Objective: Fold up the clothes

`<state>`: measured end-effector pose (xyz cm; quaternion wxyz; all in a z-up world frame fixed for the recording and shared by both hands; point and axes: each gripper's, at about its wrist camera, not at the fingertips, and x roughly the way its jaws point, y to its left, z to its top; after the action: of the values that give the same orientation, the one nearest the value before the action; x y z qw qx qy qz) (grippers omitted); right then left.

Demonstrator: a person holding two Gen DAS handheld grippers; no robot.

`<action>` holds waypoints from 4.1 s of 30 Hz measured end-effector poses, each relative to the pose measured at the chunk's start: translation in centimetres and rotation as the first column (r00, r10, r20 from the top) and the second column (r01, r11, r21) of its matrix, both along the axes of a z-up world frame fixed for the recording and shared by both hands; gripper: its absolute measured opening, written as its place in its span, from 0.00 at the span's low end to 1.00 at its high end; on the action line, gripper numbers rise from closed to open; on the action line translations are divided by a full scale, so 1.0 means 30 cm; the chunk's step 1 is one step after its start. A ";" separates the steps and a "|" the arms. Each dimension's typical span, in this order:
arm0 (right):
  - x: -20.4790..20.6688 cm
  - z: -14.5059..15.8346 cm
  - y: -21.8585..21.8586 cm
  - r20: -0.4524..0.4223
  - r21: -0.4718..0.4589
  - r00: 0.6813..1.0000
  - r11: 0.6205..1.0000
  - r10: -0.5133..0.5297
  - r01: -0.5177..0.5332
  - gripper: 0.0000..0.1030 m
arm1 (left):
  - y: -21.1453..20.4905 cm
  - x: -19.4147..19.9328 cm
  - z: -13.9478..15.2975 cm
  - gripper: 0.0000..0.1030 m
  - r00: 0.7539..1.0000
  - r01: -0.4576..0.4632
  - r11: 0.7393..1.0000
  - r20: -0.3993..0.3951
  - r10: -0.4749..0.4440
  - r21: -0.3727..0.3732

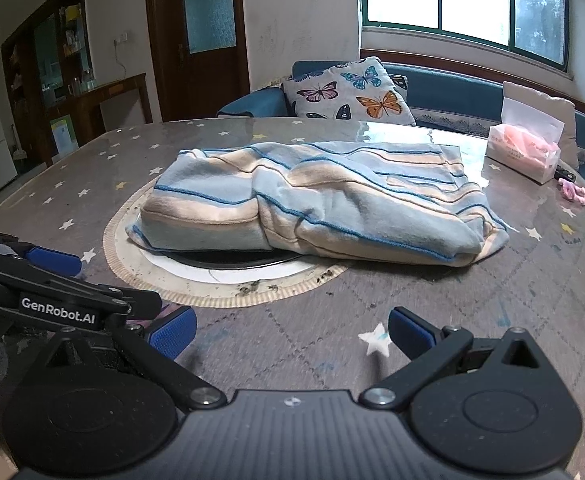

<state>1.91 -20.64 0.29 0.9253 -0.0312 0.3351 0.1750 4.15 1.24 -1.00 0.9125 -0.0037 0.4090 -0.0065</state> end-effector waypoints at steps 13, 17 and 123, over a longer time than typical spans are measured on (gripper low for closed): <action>0.101 0.030 -0.013 0.015 -0.032 1.000 0.999 0.013 -0.012 0.99 | 0.031 0.091 0.076 0.99 0.999 -0.001 1.000 0.047 0.000 0.022; 0.147 0.051 -0.030 0.025 -0.032 1.000 0.999 0.007 -0.006 0.98 | 0.049 0.136 0.119 0.99 0.997 0.003 1.000 0.078 -0.004 0.020; 0.071 0.073 -0.192 -0.195 0.004 0.906 0.924 0.376 -0.382 0.26 | 0.117 -0.057 0.215 0.40 0.911 0.400 0.913 0.144 -0.386 -0.082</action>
<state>4.05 -26.40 2.48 0.8363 -0.0946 0.4131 0.3477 2.43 4.75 5.46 0.9146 0.0291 0.3427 -0.2127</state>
